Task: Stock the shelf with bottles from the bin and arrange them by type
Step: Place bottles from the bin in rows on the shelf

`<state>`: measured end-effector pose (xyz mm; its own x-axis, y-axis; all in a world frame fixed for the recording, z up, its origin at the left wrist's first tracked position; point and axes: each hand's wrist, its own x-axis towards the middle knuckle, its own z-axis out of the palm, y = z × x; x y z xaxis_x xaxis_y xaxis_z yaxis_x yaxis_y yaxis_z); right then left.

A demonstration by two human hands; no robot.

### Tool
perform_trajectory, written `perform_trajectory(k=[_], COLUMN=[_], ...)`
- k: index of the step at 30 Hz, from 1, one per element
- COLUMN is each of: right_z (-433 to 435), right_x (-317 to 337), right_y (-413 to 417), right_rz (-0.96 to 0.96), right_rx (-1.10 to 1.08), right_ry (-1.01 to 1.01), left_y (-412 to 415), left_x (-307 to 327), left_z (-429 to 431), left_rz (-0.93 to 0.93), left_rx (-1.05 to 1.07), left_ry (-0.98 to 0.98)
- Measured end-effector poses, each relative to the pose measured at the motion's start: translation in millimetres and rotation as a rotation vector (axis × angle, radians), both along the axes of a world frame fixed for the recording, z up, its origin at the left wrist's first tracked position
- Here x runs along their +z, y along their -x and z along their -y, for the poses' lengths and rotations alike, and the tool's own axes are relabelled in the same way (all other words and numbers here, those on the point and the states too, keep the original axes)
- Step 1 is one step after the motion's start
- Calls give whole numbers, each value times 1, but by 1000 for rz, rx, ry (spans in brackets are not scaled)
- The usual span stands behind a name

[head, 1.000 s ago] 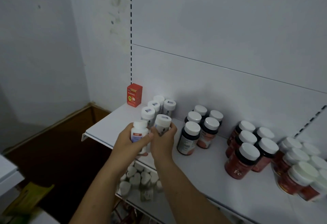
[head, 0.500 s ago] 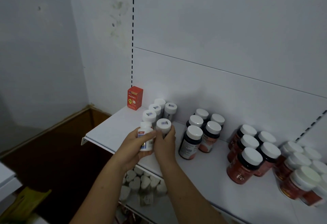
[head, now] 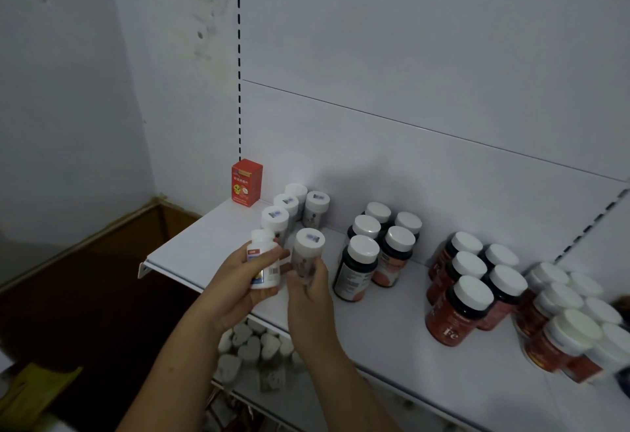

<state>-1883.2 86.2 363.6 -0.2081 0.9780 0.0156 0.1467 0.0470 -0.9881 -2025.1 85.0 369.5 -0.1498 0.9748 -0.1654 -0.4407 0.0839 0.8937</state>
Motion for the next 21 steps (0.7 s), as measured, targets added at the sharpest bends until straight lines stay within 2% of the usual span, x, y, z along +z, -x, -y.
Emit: perform_trajectory(k=[9,15,18,21], right_z=[-42,-70,-71,-69], right_x=[-22,-26,-5,14], right_y=[17,33,35,32], right_rz=[70,44,115,102], right_rx=[-32,-51,-52,3], right_ry=[94,172,150,136], left_y=[-6,-9,-9,-7], left_x=[6,8,12,15], left_z=[2,10,14,19], left_rz=[-58,-100,-123,-142], left_rx=[0,16,33,54], left_ry=[11,-6,-5,-6])
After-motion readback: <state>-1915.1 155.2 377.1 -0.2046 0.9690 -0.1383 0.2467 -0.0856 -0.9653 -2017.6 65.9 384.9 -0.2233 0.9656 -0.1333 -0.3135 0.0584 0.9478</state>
